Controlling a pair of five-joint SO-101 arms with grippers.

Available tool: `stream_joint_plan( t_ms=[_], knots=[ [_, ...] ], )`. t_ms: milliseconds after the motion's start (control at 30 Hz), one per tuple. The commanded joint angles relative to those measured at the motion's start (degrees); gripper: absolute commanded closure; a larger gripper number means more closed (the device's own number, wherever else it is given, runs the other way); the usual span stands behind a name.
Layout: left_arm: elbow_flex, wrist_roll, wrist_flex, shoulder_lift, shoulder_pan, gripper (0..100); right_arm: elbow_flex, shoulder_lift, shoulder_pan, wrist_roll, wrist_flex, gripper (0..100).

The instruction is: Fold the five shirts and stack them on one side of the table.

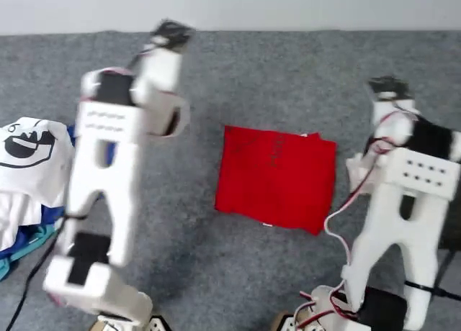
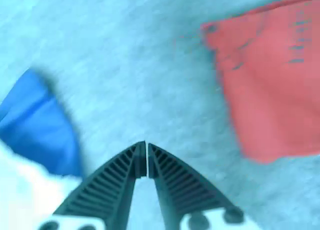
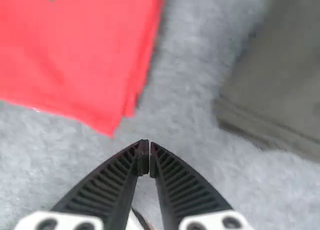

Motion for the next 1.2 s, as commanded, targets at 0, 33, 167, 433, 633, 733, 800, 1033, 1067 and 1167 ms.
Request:
stream_joint_plan(
  t_ms=[0, 33, 167, 433, 633, 733, 800, 1033, 1067, 1167],
  knots=[
    [5.85, -2.81, 1.23, -9.41, -7.3, 99, -0.44, 0.84, -4.88, -4.22, -3.21, 98.7],
    [7.52, -2.73, 1.14, -10.81, -9.05, 99, -0.44, 2.24, -6.02, -5.54, -3.91, 98.7],
    [11.82, -2.81, 1.14, -14.59, -15.21, 99, -2.02, 9.27, -7.96, -8.97, -6.81, 95.6],
    [15.43, -2.9, 1.23, -16.0, -26.11, 99, -14.86, 25.19, -8.66, -14.24, -9.71, 87.9],
    [16.31, -2.9, 1.14, -15.91, -28.04, 99, -25.05, 36.53, -8.22, -15.65, -10.86, 87.9],
    [16.31, -2.9, 1.14, -15.91, -28.04, 99, -30.59, 40.92, -8.4, -15.74, -10.86, 87.9],
    [16.31, -2.9, 1.14, -15.91, -28.04, 99, -33.41, 43.56, -7.87, -15.74, -10.86, 87.9],
    [16.31, -2.9, 1.23, -15.91, -28.04, 99, -38.86, 50.86, -7.08, -15.82, -10.77, 88.0],
    [16.31, -2.9, 1.23, -15.91, -28.04, 99, -39.21, 51.56, -7.16, -15.82, -10.77, 88.0],
    [16.31, -2.9, 1.23, -15.91, -28.04, 99, -39.74, 53.32, -7.34, -15.82, -10.86, 88.0]
  ],
)
